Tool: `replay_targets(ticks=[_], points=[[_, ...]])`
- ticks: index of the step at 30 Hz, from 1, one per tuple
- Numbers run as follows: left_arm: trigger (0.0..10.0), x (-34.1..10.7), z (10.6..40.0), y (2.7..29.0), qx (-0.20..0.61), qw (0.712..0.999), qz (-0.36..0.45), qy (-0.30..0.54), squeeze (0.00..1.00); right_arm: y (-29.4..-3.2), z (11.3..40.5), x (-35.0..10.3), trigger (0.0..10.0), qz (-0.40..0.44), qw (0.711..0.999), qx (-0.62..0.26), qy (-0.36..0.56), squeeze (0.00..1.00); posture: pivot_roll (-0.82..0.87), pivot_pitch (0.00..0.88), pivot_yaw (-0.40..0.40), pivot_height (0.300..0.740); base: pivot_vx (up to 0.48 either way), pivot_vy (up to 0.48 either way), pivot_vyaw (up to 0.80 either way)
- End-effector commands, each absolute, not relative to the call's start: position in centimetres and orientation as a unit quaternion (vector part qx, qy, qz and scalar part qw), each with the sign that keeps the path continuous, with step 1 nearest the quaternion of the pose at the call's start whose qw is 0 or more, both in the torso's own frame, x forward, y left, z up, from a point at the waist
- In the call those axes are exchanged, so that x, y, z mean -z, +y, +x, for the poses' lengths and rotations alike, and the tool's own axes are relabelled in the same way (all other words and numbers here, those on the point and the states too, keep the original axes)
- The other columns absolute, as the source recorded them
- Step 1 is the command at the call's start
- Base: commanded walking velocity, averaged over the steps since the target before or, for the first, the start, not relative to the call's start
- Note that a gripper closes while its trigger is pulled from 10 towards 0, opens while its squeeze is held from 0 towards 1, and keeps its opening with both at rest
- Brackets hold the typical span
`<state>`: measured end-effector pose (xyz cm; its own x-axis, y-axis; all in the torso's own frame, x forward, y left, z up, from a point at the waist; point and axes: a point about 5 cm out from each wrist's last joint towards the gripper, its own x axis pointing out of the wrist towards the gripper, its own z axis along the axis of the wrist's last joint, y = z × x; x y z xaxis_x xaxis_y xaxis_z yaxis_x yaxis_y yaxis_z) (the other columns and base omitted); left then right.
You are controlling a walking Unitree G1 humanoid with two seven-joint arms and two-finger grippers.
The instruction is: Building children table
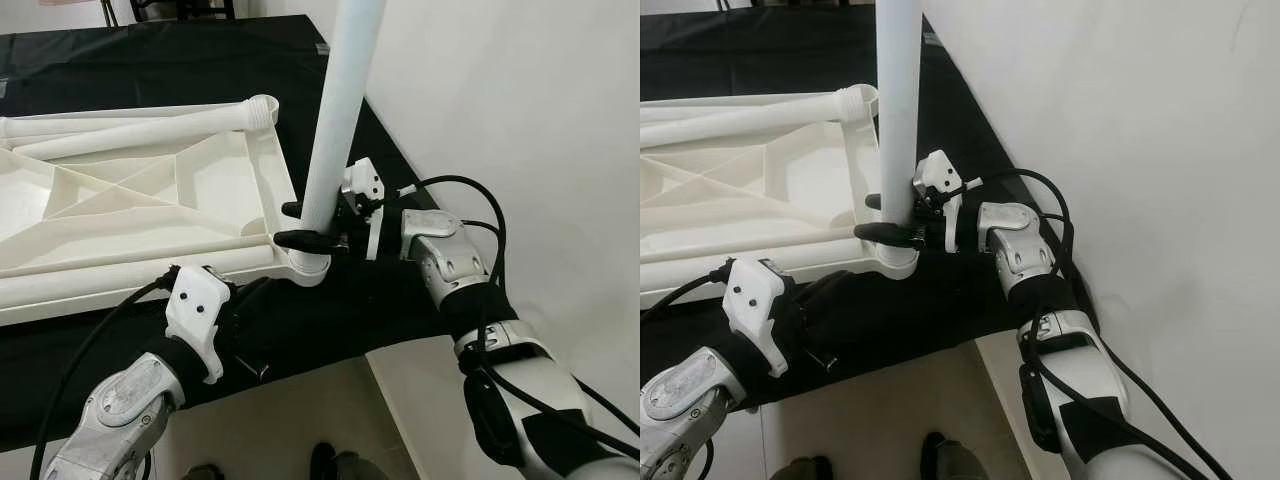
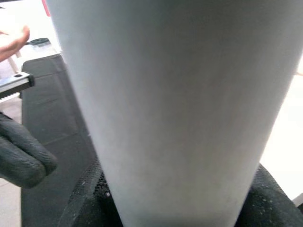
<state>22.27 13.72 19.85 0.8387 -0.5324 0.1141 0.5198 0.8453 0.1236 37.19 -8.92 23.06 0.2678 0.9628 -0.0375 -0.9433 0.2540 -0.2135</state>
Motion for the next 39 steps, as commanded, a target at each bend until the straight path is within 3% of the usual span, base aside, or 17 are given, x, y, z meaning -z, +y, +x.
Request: replay_targets(ticks=[1,3,4,5,7,9,11,16,17,18,22,23,25,26,27,37,39], points=[[10.0,-19.6,21.9,13.7,0.283,0.956,0.047,-0.061,0.0,-10.7,37.5,-21.3,0.0,-0.072,0.834,-0.546,-0.029,0.0,0.08,0.236,-0.133,0.74,0.0,0.0,0.0],[10.0,-19.5,21.9,13.8,0.282,0.956,0.044,-0.06,0.0,-11.2,37.4,-19.7,0.0,-0.059,0.879,-0.473,-0.016,0.0,0.07,0.24,-0.136,0.74,0.0,0.0,0.0],[10.0,-19.5,21.9,13.8,0.282,0.956,0.044,-0.06,0.0,-11.2,37.4,-19.7,0.0,-0.059,0.879,-0.473,-0.016,0.0,0.07,0.24,-0.136,0.74,0.0,0.0,0.0],[10.0,-19.5,21.9,14.0,0.282,0.957,0.044,-0.059,0.0,-12.0,37.6,-17.6,0.0,-0.067,0.954,-0.291,0.029,0.0,0.05,0.244,-0.127,0.74,0.0,0.0,0.0],[10.0,-19.6,21.9,14.2,0.281,0.957,0.044,-0.058,0.0,-14.0,36.7,-15.6,0.0,-0.101,0.991,-0.044,0.074,0.0,0.05,0.246,-0.124,0.74,0.0,0.0,0.0],[10.0,-19.5,22.0,14.3,0.28,0.958,0.039,-0.057,0.0,-9.3,33.6,-14.6,0.0,-0.139,0.963,-0.229,0.044,0.0,0.04,0.243,-0.117,0.74,0.0,0.0,0.0],[10.0,-19.4,22.1,14.2,0.279,0.958,0.037,-0.056,0.0,-7.9,32.8,-14.7,0.0,-0.146,0.946,-0.288,0.03,0.0,0.04,0.24,-0.117,0.74,0.0,0.0,0.0],[10.0,-19.4,22.2,13.6,0.286,0.956,0.036,-0.059,0.0,-8.1,34.1,-14.3,0.0,-0.103,0.95,-0.29,0.06,0.0,0.05,0.243,-0.141,0.74,0.0,0.0,0.0],[10.0,-19.4,22.1,13.5,0.287,0.956,0.036,-0.059,0.0,-8.0,34.4,-14.5,3.5,-0.11,0.949,-0.29,0.057,0.0,0.06,0.245,-0.141,0.74,0.0,0.0,0.0],[10.0,-19.4,22.1,13.5,0.288,0.955,0.037,-0.059,0.0,-7.7,34.7,-15.4,10.0,-0.109,0.943,-0.311,0.044,0.0,0.05,0.244,-0.135,0.74,0.0,0.0,0.0],[10.0,-19.4,22.1,13.6,0.288,0.955,0.037,-0.059,0.0,-7.3,34.6,-16.0,10.0,-0.102,0.942,-0.316,0.041,0.0,0.05,0.244,-0.135,0.74,0.0,0.0,0.0],[10.0,-19.5,22.2,13.6,0.288,0.955,0.036,-0.06,0.0,-7.1,34.8,-16.7,10.0,-0.098,0.939,-0.327,0.033,1.0,0.05,0.244,-0.132,0.74,0.0,0.0,0.0],[10.0,-19.5,22.2,13.5,0.289,0.955,0.036,-0.06,0.0,-7.0,34.9,-17.9,10.0,-0.093,0.933,-0.346,0.014,1.0,0.06,0.246,-0.133,0.74,0.0,0.0,0.0],[10.0,-19.5,22.2,13.3,0.292,0.954,0.035,-0.06,0.0,-6.8,35.3,-20.2,10.0,-0.089,0.908,-0.407,-0.032,1.0,0.06,0.246,-0.134,0.74,0.0,0.0,0.0],[10.0,-19.5,22.2,13.3,0.292,0.954,0.036,-0.06,0.0,-6.9,35.5,-21.1,10.0,-0.089,0.892,-0.44,-0.047,0.0,0.06,0.246,-0.136,0.74,0.0,0.0,0.0],[10.0,-19.6,22.2,13.7,0.284,0.956,0.041,-0.06,0.0,-7.8,35.8,-23.4,10.0,-0.125,0.779,-0.612,-0.062,0.0,0.1,0.254,-0.139,0.74,0.0,0.0,0.0],[10.0,-19.6,22.1,13.8,0.283,0.956,0.042,-0.06,0.0,-7.7,36.6,-24.2,10.0,-0.142,0.773,-0.616,-0.052,0.0,0.1,0.254,-0.139,0.74,0.0,0.0,0.0]])
